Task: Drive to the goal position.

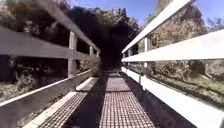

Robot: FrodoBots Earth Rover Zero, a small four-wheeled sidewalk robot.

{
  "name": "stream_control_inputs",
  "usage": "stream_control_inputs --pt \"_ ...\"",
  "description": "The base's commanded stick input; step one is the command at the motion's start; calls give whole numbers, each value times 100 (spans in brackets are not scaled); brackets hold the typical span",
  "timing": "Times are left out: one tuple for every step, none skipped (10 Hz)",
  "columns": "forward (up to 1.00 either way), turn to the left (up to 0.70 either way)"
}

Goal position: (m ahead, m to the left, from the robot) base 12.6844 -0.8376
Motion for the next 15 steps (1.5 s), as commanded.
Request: stream_control_inputs --pt "100 0" --pt "100 0" --pt "100 0" --pt "100 0" --pt "100 1" --pt "100 6" --pt "100 4" --pt "100 8" --pt "100 4" --pt "100 0" --pt "100 0" --pt "100 0" --pt "100 0" --pt "100 0" --pt "100 0"
